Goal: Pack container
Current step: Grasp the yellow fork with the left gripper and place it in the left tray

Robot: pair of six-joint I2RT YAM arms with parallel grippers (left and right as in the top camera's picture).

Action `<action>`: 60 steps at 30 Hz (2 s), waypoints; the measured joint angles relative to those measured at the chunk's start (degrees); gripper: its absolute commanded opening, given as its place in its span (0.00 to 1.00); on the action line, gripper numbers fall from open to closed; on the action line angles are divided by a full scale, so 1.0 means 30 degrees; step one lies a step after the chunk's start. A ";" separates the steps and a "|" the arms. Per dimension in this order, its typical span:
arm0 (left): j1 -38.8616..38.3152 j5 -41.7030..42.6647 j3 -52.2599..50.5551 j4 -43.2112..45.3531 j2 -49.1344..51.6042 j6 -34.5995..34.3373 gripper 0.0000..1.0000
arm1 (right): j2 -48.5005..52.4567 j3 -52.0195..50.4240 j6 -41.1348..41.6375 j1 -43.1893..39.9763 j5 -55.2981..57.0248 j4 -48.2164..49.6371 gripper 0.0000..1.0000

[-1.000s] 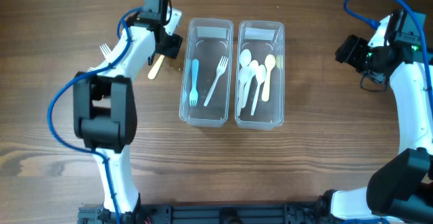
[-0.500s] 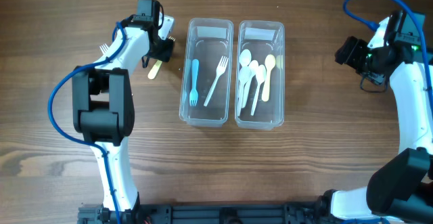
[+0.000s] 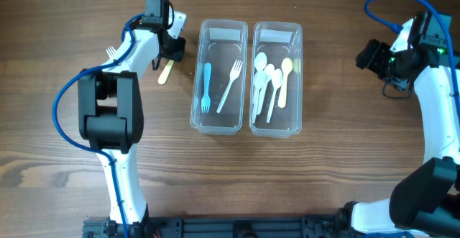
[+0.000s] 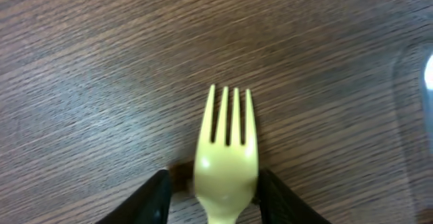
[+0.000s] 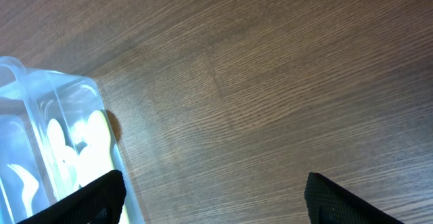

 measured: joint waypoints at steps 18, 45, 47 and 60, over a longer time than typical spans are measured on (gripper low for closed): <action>-0.0080 0.0044 0.0015 -0.1035 -0.1632 0.0044 0.23 | 0.0000 0.0000 0.0000 0.0000 0.0051 -0.0044 0.85; -0.2426 0.2018 0.1770 -0.6135 -0.8976 -0.9049 1.00 | 0.0000 0.0000 0.0000 0.0000 0.0051 -0.0102 0.85; -0.0350 0.1530 0.1887 -0.6965 -0.9777 -0.8728 1.00 | 0.0000 0.0000 0.0000 0.0000 0.0051 -0.0124 0.85; 0.4677 -0.1647 0.0685 -0.9457 -0.2936 -1.7384 0.77 | 0.0000 0.0000 0.0000 0.0000 0.0051 -0.0131 0.85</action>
